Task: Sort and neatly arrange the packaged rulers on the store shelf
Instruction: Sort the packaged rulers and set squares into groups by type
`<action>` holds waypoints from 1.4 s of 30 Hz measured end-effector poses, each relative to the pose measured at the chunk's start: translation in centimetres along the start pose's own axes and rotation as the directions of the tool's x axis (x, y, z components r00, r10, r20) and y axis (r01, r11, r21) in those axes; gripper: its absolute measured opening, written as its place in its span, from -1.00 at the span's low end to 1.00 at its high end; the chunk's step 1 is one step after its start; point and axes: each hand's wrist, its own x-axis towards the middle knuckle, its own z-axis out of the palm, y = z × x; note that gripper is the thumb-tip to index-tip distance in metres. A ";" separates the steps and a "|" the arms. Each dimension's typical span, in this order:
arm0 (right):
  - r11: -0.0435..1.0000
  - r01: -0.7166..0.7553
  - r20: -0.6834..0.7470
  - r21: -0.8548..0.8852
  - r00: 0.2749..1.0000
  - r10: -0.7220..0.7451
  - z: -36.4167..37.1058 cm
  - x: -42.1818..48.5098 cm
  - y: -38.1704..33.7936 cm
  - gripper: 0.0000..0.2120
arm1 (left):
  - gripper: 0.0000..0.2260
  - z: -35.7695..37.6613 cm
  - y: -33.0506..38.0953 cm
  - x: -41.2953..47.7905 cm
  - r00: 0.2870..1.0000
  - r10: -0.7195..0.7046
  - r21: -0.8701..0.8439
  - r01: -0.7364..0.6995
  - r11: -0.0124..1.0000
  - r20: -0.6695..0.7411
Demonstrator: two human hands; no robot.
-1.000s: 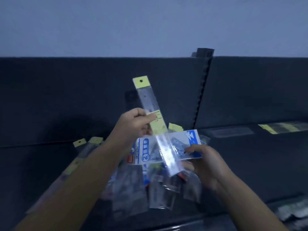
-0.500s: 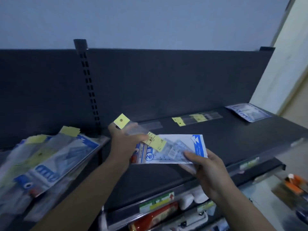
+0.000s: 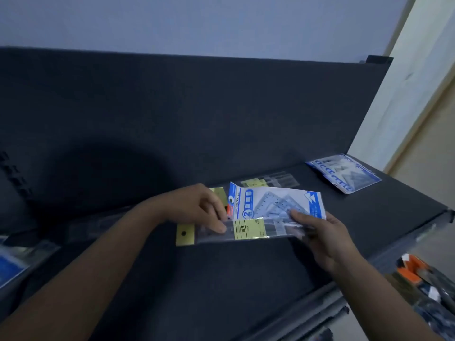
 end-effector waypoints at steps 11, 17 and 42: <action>0.999 0.042 -0.193 0.018 0.980 -0.038 -5.4 11.9 -4.7 -0.88 | -0.95 -0.6 1.0 9.2 0.954 0.055 -0.034 -0.068 0.997 -0.295; 0.968 0.251 -0.280 -0.020 0.928 -0.247 -9.0 16.6 -9.2 -0.88 | -0.91 2.9 2.1 13.7 0.910 -0.064 0.115 0.121 0.986 -0.409; 0.986 0.133 0.277 -0.096 0.955 -0.102 -16.8 22.2 -14.6 -0.75 | -0.87 10.6 17.1 26.4 0.841 -0.059 0.082 0.123 0.989 -0.538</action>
